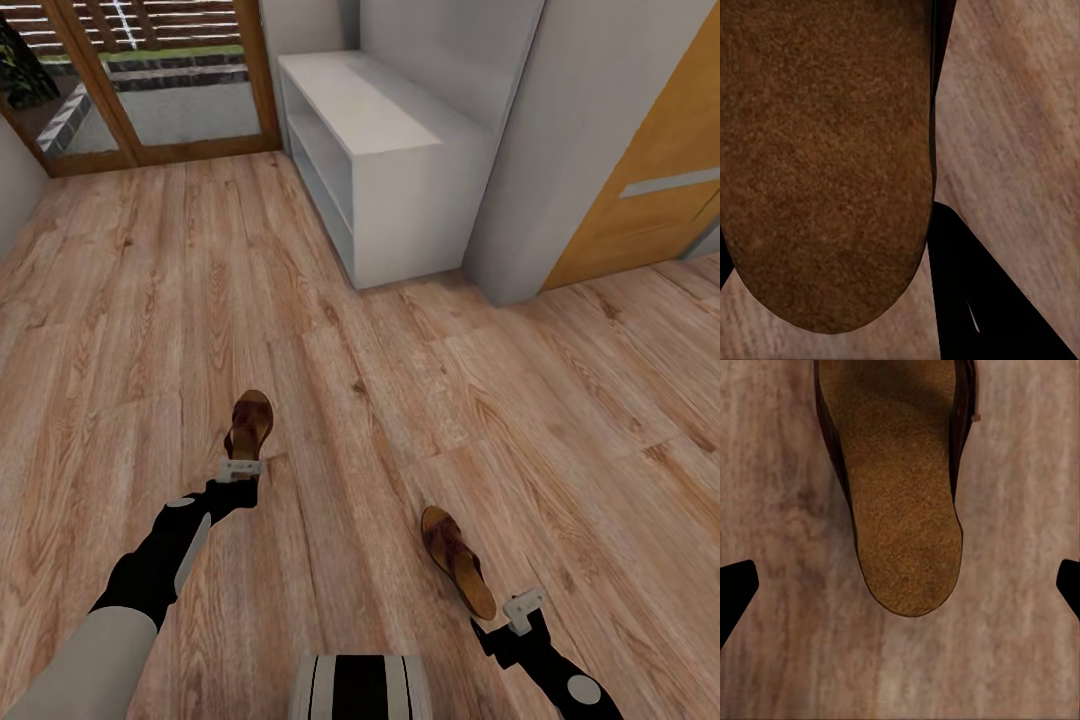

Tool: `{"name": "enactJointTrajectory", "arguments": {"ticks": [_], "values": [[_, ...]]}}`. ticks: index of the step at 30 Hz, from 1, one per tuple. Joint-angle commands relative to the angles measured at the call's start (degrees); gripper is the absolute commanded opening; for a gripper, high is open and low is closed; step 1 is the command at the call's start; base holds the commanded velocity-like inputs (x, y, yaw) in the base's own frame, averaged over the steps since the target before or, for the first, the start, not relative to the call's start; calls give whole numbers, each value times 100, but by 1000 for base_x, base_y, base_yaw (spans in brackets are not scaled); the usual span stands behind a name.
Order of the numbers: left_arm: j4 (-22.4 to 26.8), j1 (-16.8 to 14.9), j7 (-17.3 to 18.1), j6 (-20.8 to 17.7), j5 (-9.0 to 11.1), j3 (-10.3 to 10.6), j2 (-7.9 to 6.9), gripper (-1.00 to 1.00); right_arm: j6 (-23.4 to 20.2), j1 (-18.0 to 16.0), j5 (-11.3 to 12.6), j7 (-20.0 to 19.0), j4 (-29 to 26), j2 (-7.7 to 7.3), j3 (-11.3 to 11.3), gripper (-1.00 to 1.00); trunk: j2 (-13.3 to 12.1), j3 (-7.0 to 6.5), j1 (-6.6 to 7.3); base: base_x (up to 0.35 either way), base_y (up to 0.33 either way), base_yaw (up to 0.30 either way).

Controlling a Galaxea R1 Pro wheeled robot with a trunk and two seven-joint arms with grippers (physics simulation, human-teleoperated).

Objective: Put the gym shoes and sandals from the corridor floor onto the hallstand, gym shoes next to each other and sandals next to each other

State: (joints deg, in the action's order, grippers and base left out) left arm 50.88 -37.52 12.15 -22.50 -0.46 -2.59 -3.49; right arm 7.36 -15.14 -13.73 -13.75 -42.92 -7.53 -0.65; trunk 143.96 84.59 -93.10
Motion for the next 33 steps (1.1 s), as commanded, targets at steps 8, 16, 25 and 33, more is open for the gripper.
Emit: {"name": "enactJointTrajectory", "arguments": {"ticks": [8,16,25,33], "values": [[10,-1,50,-35,-25,-17,6,-100,515,-3,-43,-6,22,-3,-17,100,1,5,1,0,0,0],[10,-1,50,-35,-24,-48,-2,-100,607,0,-36,-17,47,5,-754,100,12,214,-20,0,0,0],[10,0,58,-35,-25,-49,-2,-100,609,-1,-42,-30,59,7,-832,100,17,366,-30,0,0,0],[10,-1,59,-35,-25,-49,-2,-100,617,0,-57,-42,62,14,-820,100,17,372,-30,0,0,0]]}}
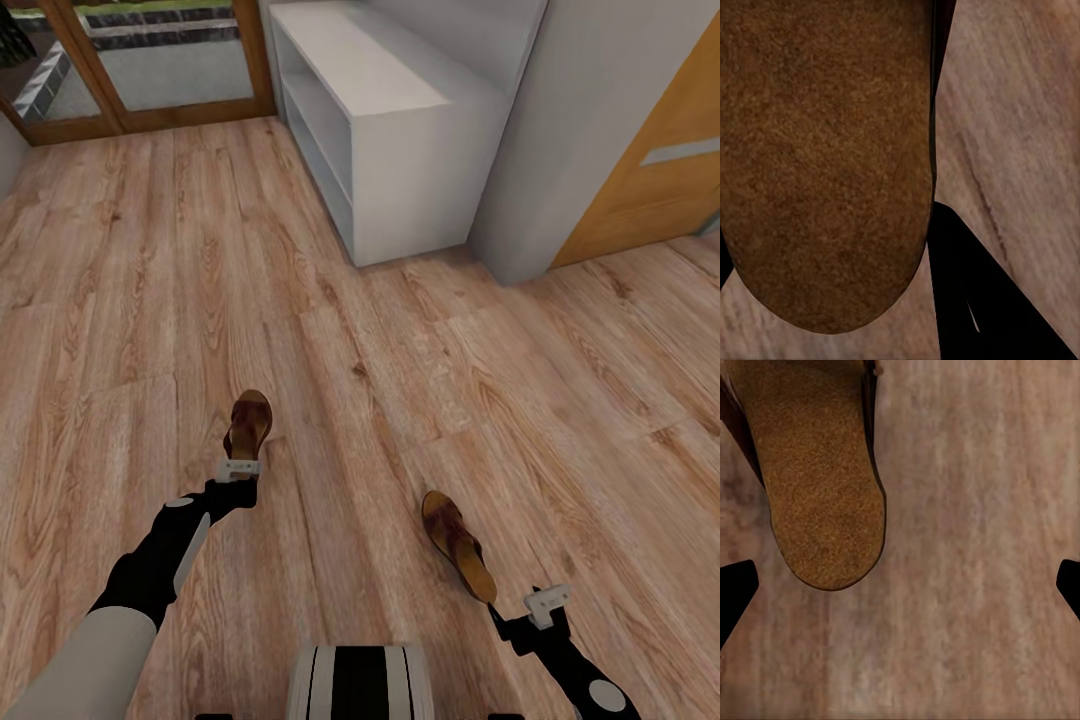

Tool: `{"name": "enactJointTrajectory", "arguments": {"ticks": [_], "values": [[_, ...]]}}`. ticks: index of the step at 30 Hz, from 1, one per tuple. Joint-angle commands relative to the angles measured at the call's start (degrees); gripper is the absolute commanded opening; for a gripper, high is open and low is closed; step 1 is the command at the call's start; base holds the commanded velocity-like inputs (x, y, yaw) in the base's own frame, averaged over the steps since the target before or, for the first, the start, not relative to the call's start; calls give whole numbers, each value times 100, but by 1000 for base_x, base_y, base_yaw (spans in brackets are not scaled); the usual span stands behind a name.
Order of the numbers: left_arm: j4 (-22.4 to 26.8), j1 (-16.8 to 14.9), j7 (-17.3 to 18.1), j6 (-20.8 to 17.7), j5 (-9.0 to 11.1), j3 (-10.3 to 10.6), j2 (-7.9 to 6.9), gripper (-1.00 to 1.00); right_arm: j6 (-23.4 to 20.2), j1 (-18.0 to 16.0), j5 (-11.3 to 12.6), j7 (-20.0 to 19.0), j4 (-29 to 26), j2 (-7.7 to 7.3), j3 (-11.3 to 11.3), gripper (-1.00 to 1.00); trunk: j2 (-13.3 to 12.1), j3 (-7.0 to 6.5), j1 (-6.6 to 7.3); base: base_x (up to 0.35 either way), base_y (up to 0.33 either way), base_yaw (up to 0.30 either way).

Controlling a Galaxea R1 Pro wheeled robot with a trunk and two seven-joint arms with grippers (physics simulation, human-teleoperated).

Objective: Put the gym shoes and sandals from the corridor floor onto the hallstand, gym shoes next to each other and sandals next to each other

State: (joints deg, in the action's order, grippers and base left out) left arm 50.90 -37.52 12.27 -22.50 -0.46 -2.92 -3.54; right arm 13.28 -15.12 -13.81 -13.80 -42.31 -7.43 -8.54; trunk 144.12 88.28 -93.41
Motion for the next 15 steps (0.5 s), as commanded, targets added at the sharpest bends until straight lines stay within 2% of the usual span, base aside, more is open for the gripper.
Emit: {"name": "enactJointTrajectory", "arguments": {"ticks": [1,15], "values": [[8,-1,47,-35,-24,-14,2,-100,25,-2,-50,-38,1,5,-29,100,3,25,-2,0,0,0],[33,-6,35,-35,-24,2,13,-100,26,-1,-52,-44,1,5,-32,100,21,336,-38,0,0,0]]}}
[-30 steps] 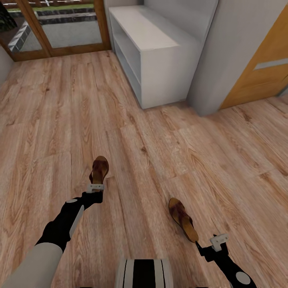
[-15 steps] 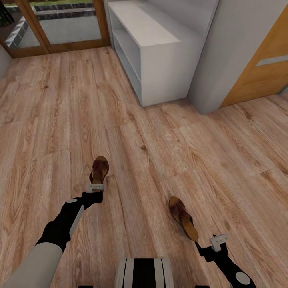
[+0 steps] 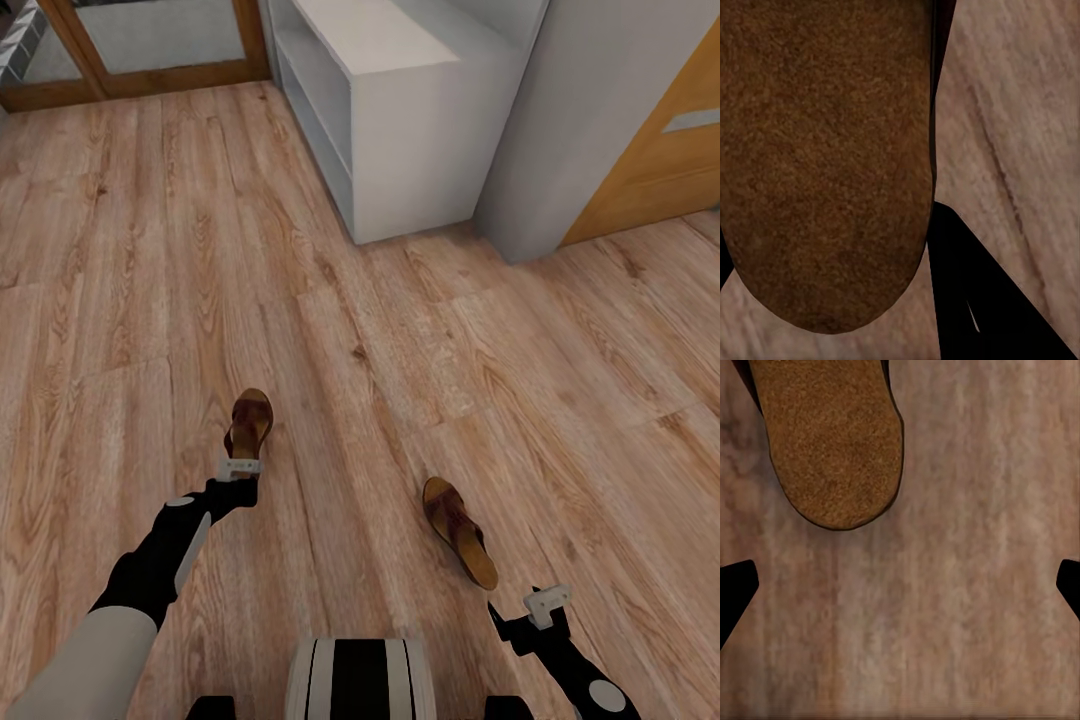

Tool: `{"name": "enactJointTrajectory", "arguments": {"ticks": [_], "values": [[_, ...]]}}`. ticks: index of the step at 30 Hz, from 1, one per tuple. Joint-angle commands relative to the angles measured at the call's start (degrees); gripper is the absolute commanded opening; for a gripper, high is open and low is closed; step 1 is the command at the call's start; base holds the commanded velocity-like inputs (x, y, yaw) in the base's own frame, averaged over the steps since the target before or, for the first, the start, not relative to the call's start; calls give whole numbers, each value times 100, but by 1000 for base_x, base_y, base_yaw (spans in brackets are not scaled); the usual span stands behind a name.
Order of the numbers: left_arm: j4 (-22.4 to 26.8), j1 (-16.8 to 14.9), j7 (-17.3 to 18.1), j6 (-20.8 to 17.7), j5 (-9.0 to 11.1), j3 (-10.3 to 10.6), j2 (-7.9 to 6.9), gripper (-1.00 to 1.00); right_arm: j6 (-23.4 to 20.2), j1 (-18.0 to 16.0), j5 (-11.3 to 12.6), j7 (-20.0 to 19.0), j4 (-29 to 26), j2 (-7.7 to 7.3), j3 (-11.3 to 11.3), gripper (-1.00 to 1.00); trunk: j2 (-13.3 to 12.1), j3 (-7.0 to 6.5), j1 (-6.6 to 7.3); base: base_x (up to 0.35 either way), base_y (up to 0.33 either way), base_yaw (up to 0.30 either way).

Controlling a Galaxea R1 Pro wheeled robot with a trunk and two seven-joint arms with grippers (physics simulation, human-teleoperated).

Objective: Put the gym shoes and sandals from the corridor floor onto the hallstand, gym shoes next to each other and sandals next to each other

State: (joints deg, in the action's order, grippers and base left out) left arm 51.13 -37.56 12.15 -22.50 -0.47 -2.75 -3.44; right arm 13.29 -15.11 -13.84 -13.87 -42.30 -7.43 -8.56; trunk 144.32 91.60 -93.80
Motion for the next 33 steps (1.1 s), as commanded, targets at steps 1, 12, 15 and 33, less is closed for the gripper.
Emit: {"name": "enactJointTrajectory", "arguments": {"ticks": [1,12,15,33], "values": [[16,-8,46,-35,-23,-16,6,-100,25,-2,-49,-37,1,5,-31,100,1,4,1,0,0,0],[399,-31,25,-71,-23,-8,48,-100,18,-4,-49,-37,3,5,-28,100,1,4,1,0,0,0],[523,-9,19,-73,-23,-7,47,-100,17,-4,-49,-37,3,5,-28,100,1,4,1,0,0,0],[611,19,24,-54,-23,-30,28,-100,19,-8,-49,-37,3,5,-23,100,1,4,1,61,0,0]]}}
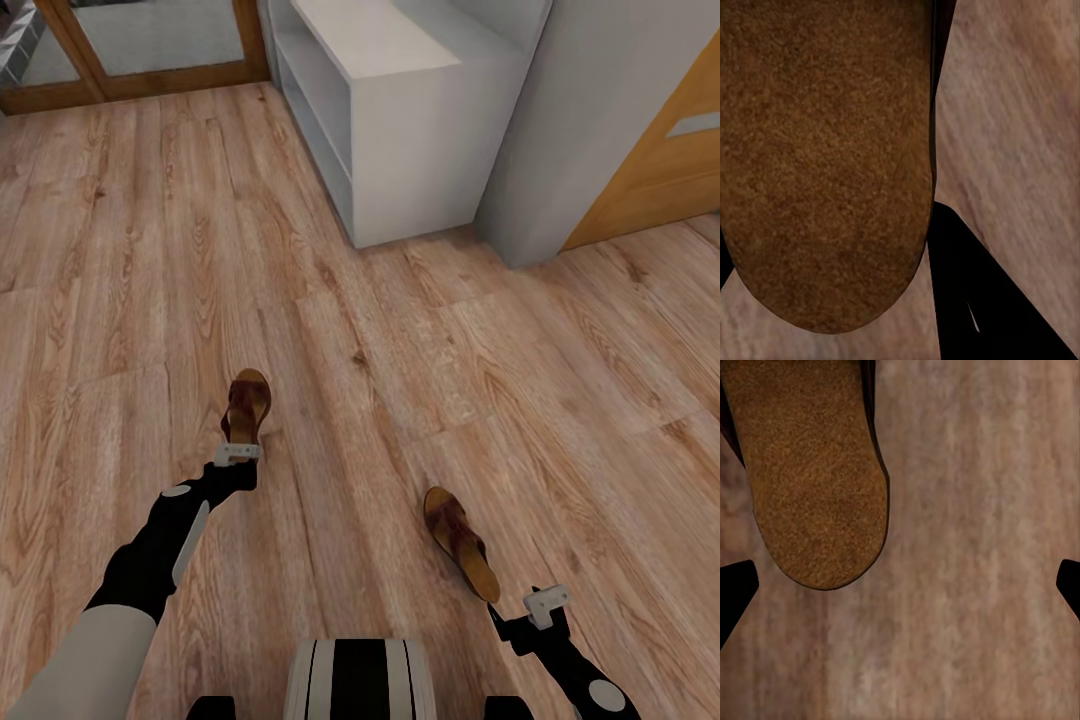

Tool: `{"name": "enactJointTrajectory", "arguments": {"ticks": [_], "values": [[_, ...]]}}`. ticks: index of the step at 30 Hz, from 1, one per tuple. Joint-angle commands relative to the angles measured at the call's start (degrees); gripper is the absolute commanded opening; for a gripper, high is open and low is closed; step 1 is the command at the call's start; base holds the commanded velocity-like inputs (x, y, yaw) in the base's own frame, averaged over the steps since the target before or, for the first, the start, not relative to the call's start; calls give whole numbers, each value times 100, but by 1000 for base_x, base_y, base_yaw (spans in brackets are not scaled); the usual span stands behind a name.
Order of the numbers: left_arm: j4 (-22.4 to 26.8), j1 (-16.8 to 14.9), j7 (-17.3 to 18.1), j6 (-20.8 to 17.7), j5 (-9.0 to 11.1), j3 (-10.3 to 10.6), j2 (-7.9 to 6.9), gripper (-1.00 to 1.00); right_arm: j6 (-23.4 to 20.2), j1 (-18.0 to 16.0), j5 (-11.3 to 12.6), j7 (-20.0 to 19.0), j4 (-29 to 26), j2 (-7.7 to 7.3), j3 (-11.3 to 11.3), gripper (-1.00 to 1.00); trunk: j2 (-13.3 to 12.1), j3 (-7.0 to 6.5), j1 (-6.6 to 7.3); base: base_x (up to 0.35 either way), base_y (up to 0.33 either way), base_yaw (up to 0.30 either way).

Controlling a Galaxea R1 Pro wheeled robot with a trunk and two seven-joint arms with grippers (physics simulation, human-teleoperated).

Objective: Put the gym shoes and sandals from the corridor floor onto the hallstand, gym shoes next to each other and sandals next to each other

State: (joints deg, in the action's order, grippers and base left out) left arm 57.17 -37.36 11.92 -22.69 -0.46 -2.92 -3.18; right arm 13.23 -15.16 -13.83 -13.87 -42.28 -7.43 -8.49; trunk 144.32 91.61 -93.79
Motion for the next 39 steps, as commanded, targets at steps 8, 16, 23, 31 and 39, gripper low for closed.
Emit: {"name": "enactJointTrajectory", "arguments": {"ticks": [8,16,23,31,39], "values": [[-25,0,55,-34,-18,-14,2,-100,30,-2,-49,-37,2,5,-30,100,1,3,1,33,14,0],[-37,0,56,-30,-16,-16,2,-100,30,-1,-49,-37,1,6,-30,100,1,3,1,116,127,0],[-33,0,56,-26,-23,-16,-4,-100,30,0,-49,-37,1,5,-30,100,1,3,1,24,29,0],[100,-2,57,-21,-24,-14,-7,-100,22,2,-43,-28,-3,5,-36,100,1,3,1,2,3,0],[662,-4,56,-61,-4,-3,9,-100,21,-1,-33,-20,-8,10,-39,100,4,53,-5,0,0,0]]}}
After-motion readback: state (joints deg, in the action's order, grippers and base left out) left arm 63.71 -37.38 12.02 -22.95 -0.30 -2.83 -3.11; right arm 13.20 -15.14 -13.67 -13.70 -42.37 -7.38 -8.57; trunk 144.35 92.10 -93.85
